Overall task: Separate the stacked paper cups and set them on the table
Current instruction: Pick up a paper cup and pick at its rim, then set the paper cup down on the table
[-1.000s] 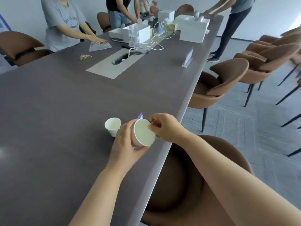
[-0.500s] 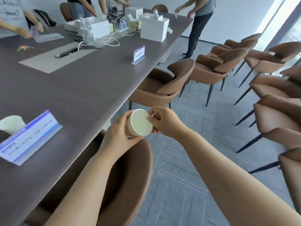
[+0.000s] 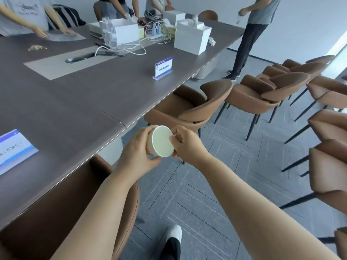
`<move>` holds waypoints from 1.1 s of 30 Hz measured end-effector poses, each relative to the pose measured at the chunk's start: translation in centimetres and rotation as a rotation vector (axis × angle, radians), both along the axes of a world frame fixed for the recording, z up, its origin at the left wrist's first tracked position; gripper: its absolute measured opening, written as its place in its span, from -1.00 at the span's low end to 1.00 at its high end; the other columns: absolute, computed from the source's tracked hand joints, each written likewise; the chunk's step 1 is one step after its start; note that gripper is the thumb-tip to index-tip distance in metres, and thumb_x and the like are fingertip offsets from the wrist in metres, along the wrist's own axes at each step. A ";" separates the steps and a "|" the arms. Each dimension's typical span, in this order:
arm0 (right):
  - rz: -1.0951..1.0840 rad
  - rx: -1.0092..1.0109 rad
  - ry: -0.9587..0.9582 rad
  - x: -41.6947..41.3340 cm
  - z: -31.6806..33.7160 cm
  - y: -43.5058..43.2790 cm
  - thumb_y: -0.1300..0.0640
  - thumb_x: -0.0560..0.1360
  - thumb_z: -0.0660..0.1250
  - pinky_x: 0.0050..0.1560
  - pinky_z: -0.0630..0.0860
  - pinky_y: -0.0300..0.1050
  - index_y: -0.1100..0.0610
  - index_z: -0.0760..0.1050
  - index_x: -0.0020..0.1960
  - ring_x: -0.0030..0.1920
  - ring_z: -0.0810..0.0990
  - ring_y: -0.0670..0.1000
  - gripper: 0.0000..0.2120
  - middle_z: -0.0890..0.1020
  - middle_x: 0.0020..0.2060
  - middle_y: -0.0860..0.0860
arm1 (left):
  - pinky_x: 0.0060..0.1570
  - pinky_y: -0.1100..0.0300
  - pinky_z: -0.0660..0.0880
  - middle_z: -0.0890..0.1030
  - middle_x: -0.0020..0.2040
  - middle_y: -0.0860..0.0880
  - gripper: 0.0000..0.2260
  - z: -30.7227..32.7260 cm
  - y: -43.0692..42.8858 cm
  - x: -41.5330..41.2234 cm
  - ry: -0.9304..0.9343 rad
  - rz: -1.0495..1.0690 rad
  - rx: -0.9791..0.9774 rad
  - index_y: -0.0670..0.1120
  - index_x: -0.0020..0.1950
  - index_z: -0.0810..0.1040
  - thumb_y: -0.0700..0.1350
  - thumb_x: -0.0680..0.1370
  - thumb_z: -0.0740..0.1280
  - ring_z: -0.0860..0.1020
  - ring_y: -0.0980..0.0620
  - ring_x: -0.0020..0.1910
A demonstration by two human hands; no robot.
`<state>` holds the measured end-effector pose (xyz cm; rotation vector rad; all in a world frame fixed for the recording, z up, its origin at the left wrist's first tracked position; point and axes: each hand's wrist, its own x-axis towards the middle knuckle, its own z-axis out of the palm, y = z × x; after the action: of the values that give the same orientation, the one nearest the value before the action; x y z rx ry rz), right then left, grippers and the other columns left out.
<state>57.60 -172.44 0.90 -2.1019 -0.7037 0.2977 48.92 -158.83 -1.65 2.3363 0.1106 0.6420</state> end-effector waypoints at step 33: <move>0.350 -0.236 -0.017 66.1 0.1 36.3 0.21 0.48 0.15 -0.60 0.37 -0.41 0.14 0.42 -0.11 -0.63 0.49 -0.18 -0.92 0.54 -0.36 0.01 | -0.19 0.29 0.34 0.42 -0.02 0.17 -0.62 -0.7 29.5 48.6 0.210 0.623 -0.001 0.07 0.14 0.38 -0.05 0.37 0.41 0.44 0.26 -0.08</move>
<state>123.67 -136.11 0.97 -2.1961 -1.0936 0.5801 97.56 -129.32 -2.30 2.3564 0.9585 0.6770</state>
